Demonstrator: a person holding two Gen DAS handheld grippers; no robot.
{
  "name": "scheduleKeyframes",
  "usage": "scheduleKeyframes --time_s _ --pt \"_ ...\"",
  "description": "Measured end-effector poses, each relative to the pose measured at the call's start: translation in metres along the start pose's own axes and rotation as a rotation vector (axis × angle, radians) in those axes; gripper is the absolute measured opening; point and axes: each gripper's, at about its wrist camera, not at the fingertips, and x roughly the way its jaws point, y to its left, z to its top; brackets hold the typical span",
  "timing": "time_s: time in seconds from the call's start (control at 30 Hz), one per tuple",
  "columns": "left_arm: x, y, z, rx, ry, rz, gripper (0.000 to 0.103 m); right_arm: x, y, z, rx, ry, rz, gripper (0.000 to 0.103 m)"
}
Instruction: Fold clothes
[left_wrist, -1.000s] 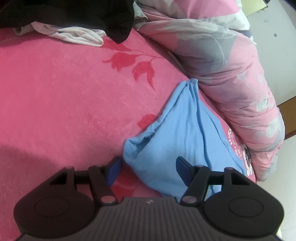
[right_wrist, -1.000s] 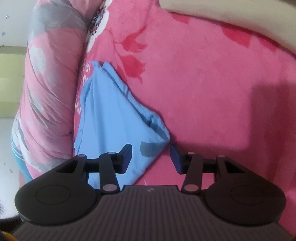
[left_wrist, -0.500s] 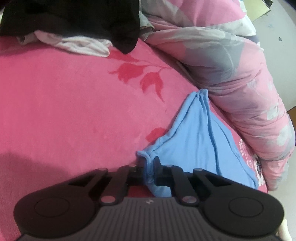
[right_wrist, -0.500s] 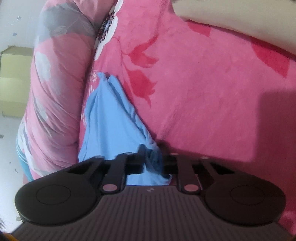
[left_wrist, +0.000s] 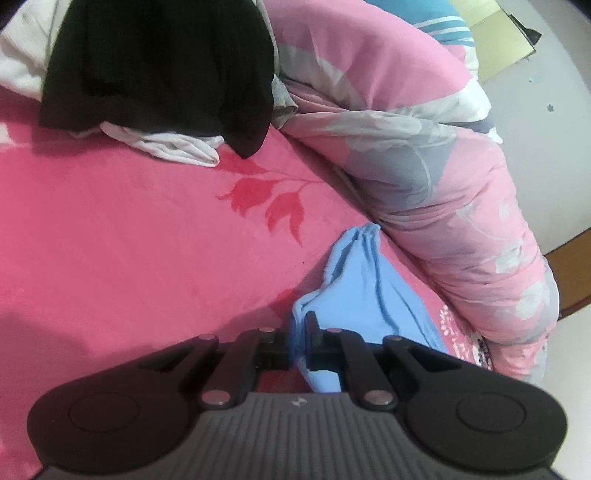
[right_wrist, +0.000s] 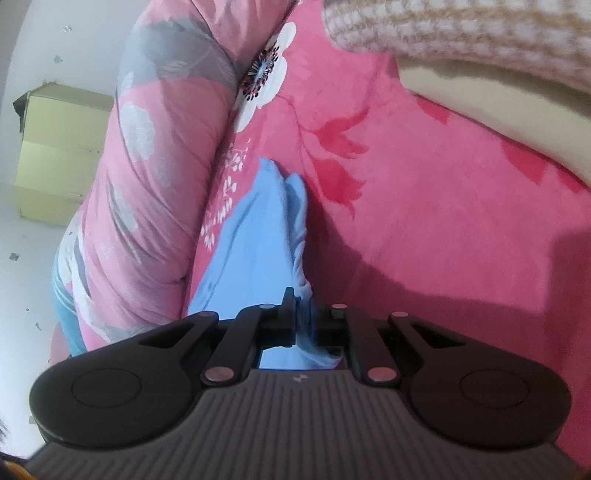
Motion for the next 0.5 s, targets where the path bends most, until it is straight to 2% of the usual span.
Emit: scheduleKeyframes --time_s 0.23,0.4,0.5 --pt "-0.068 0.018 -0.017 0.043 0.089 0.066 0.005 -0.055 -0.008 -0.037 0.016 0.055 -0.065 0.005" --pt "-0.117 0.048 -0.051 0.058 0.195 0.173 0.005 -0.099 -0.03 -0.078 0.023 0.143 -0.198 0.005" --pt "-0.124 0.065 -0.072 0.099 0.24 0.226 0.006 -0.11 -0.048 -0.093 0.03 0.159 -0.264 0.005"
